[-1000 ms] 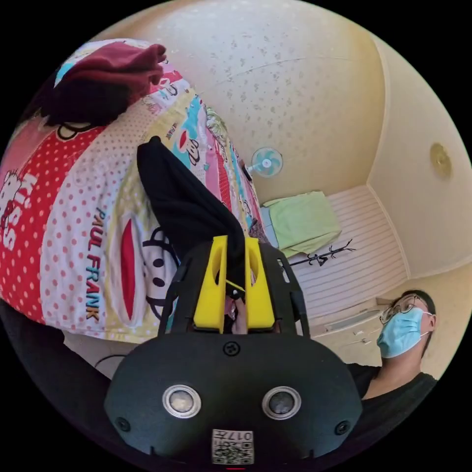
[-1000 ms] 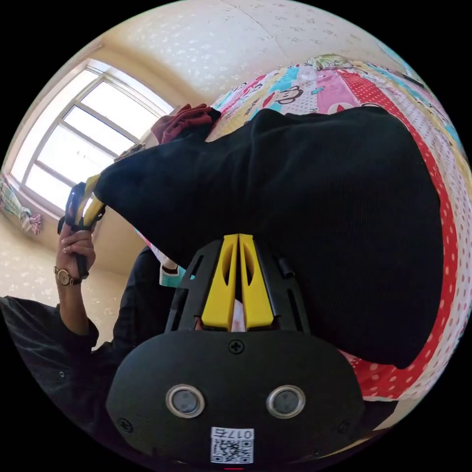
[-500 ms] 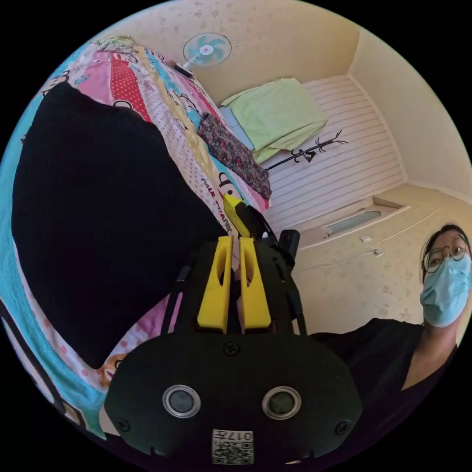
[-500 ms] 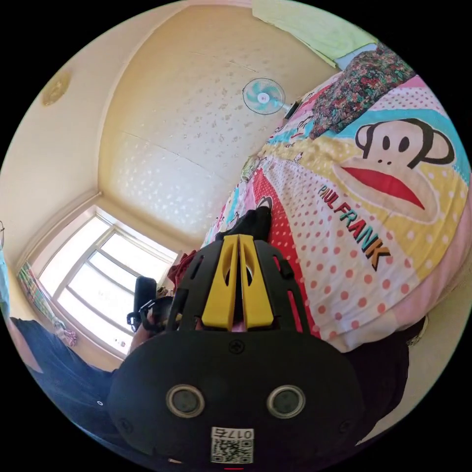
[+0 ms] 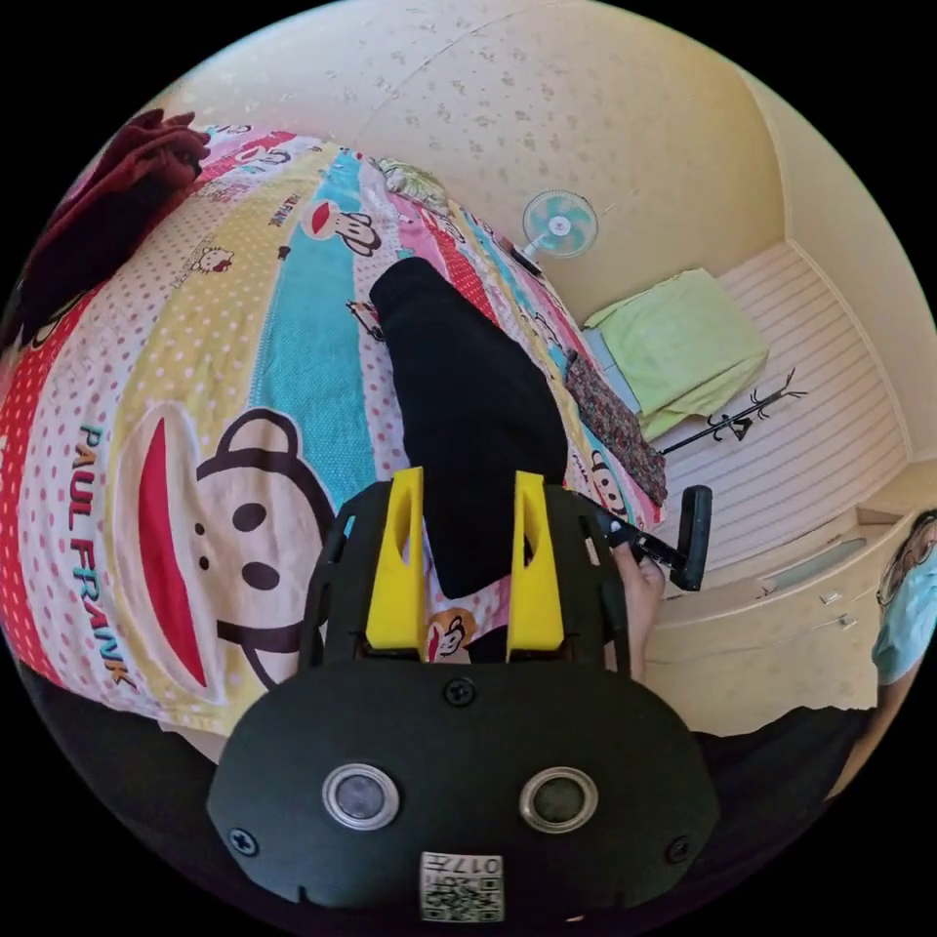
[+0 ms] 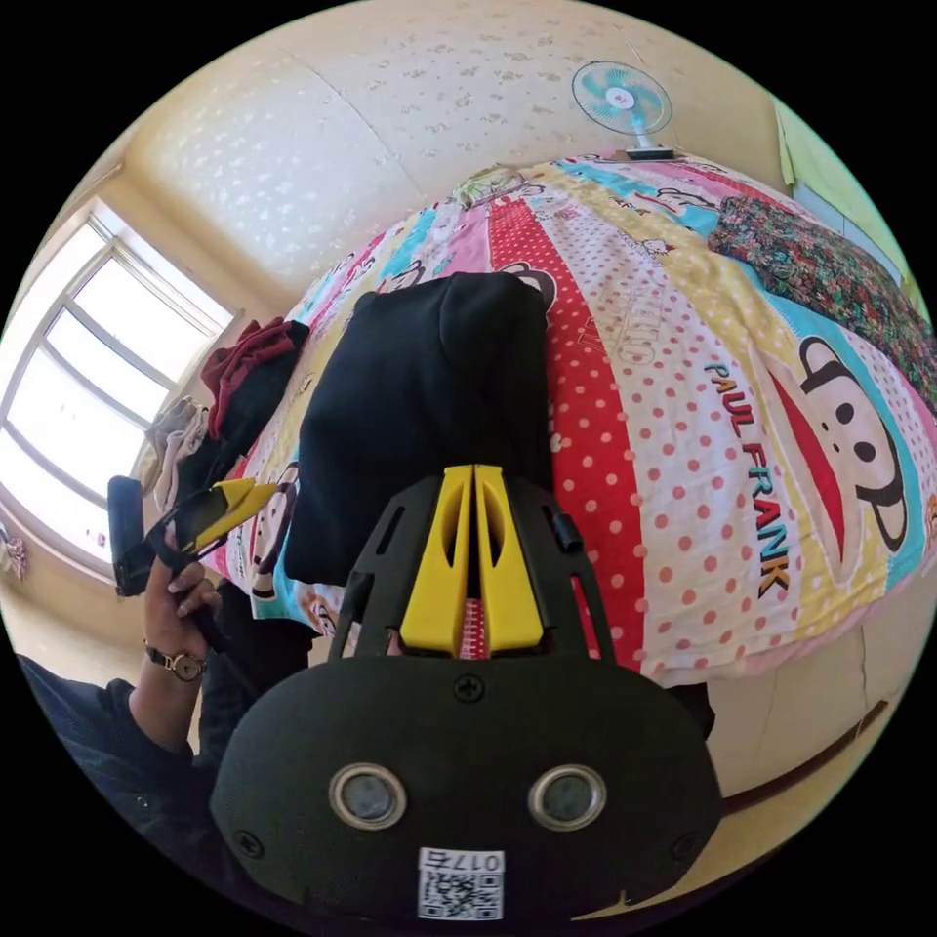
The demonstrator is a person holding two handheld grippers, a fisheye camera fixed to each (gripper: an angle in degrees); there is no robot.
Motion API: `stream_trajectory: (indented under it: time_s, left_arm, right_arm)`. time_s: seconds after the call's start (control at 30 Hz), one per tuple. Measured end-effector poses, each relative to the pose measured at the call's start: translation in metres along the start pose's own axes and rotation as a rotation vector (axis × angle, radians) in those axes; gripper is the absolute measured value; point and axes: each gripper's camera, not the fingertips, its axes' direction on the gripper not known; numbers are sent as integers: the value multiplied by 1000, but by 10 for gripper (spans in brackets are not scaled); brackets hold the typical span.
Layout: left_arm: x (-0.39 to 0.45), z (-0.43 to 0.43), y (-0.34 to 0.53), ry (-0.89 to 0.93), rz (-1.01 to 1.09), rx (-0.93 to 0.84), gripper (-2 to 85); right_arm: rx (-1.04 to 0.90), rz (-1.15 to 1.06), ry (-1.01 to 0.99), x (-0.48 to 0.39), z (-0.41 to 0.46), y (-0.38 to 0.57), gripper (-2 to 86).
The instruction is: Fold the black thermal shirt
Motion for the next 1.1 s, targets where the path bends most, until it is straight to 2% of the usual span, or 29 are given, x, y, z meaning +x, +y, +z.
stream_trajectory:
  time_s: [0.13, 0.33, 0.4, 0.5, 0.57, 0.63, 0.83, 0.97, 1.1]
  left_arm:
    - [-30, 34, 10, 93, -85, -114, 142]
    - [-55, 50, 18, 240, -141, -90, 124]
    - [-58, 54, 18, 267, -148, -104, 124]
    - [-63, 56, 16, 278, -189, -120, 116]
    - [-66, 59, 13, 363, -211, -150, 97]
    - [-64, 55, 11, 473, -208, -132, 78]
    - [-27, 50, 22, 560, -127, -181, 67]
    - [-6, 50, 40, 559, -84, -211, 66]
    - [-2, 42, 52, 555, -81, -223, 66]
  right_arm:
    - [23, 0, -20, 6, -9, 0, 4]
    - [26, -10, -23, 9, -26, -3, 12]
    - [25, 31, -95, 18, -37, -3, 19]
    - [13, 119, -322, 43, -57, 1, 48]
    - [57, 211, -504, 67, -78, 15, 87]
    - [80, 288, -590, 81, -91, 31, 112]
    - [8, 525, -822, 107, -87, 78, 228]
    - [7, 580, -1010, 105, -54, 72, 206]
    - [69, 555, -1043, 96, -42, 52, 141]
